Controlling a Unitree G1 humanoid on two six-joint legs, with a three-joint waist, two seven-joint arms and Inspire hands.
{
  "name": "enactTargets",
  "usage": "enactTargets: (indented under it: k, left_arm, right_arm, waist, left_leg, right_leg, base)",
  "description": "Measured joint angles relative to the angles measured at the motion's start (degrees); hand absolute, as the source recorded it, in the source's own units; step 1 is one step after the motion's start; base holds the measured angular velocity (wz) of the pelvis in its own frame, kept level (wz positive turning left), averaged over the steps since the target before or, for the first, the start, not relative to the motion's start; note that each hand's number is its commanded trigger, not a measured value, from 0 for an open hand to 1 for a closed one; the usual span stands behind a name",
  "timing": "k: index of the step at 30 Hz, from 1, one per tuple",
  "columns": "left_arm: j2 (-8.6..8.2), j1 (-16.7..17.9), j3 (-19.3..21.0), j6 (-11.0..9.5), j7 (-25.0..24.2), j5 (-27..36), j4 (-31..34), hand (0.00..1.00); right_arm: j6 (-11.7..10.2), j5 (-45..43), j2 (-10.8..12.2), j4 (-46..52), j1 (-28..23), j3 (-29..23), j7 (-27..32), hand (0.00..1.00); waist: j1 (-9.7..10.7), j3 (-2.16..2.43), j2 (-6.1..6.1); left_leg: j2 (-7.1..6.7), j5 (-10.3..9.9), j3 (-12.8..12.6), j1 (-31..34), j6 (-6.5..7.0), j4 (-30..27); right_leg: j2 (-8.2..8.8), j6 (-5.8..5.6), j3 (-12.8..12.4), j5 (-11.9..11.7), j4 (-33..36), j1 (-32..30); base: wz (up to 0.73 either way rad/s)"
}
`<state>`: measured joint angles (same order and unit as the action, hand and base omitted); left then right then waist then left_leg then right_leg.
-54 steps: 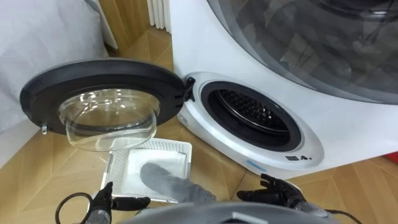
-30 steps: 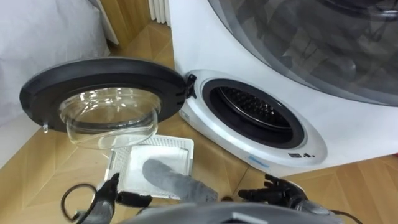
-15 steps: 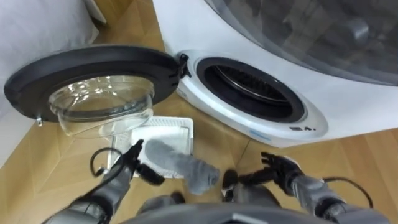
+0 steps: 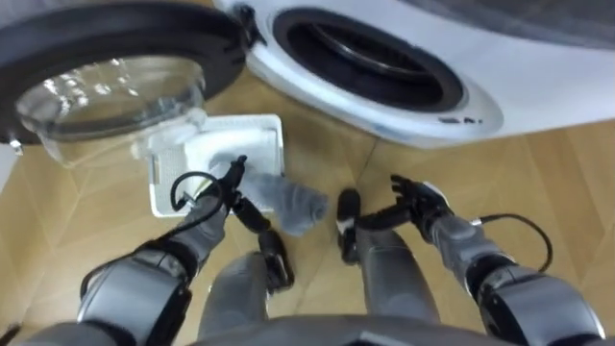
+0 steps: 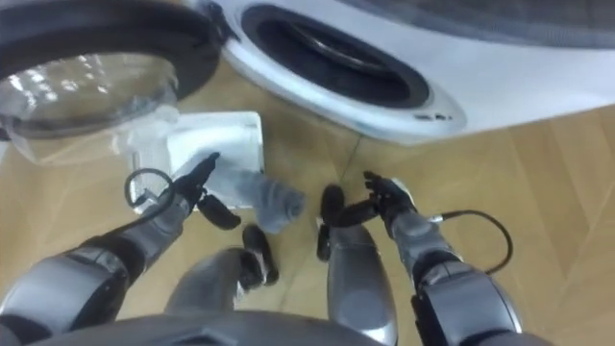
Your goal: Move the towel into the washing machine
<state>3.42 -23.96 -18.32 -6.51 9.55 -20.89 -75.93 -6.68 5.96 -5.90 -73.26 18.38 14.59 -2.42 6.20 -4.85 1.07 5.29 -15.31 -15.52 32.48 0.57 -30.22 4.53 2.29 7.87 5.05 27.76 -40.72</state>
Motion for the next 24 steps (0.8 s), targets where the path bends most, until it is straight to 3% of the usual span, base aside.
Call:
enactTargets:
  k: [3, 6, 8, 14, 16, 20, 24]
  left_arm:
    - [0.20, -2.4, -1.2, 0.0, 0.1, -1.3, 0.0, 0.00]
    - [0.58, -5.2, -2.2, 0.0, 1.2, -2.4, 0.0, 0.00]
    - [0.53, -6.4, -2.9, 0.0, 1.4, -2.5, 0.0, 0.00]
    - [0.42, -10.1, -5.9, 0.0, 2.9, -8.2, 0.3, 0.00]
    - [0.53, -11.2, -9.1, 0.0, 3.7, -10.1, 0.3, 0.00]
    - [0.66, -13.4, -11.5, 0.0, 3.9, -12.5, -0.8, 0.00]
    - [1.22, -14.9, -13.4, 0.3, 4.5, -12.7, -1.7, 0.00]
  right_arm:
    - [0.1, 0.3, 0.0, 0.7, 1.1, -0.1, 0.5, 0.00]
    - [0.0, 0.6, 0.1, 2.5, 2.7, 0.0, 0.7, 0.00]
    - [0.0, 0.6, 0.1, 2.8, 3.9, 0.0, 1.0, 0.00]
    - [-1.2, 6.3, 0.1, 5.5, 4.9, 2.6, 1.0, 0.00]
    - [-1.5, 7.2, 0.0, 6.7, 5.4, 4.1, 1.0, 0.00]
    - [-1.5, 7.3, 0.1, 7.0, 8.3, 5.6, 0.8, 0.00]
    - [-1.5, 8.7, 0.1, 7.2, 10.0, 6.8, 0.8, 0.00]
  waist:
    - [0.9, -0.27, 0.04]
    - [1.8, -1.08, 0.49]
    - [2.1, -1.19, 0.68]
    - [3.1, -1.28, 0.89]
    - [3.8, -1.29, 0.91]
    - [6.0, -1.28, 0.90]
    - [6.9, -1.28, 0.90]
  left_leg:
    - [0.73, -1.2, 0.0, 4.9, 0.29, -4.5]
    - [2.25, -2.9, -0.1, 10.5, 0.33, -9.5]
    - [2.89, -3.4, -0.2, 13.3, 0.24, -11.6]
    - [4.49, -4.2, 0.2, 21.6, -0.52, -17.1]
    - [5.26, -5.0, 0.3, 24.1, -0.87, -19.5]
    - [5.48, -5.5, 0.4, 27.1, -0.99, -22.0]
    - [6.05, -5.6, 1.0, 30.0, -1.31, -23.8]
  right_leg:
    - [0.49, 0.52, -0.3, 1.2, 4.3, -5.0]
    - [0.26, 1.05, -0.4, 1.5, 8.0, -10.2]
    - [0.11, 1.37, -0.7, 1.4, 9.5, -13.1]
    - [-0.42, 3.41, -0.7, 1.3, 14.0, -21.3]
    - [-0.34, 4.15, -0.3, 2.1, 16.4, -23.6]
    - [0.32, 4.86, -0.1, 3.3, 19.9, -27.1]
    - [0.30, 5.54, 0.3, 3.8, 21.6, -29.8]
  base:
    - [0.10]
    - [-0.08]
    - [-0.16]
    - [-0.04]
    - [0.02]
    - [0.10]
    - [0.06]
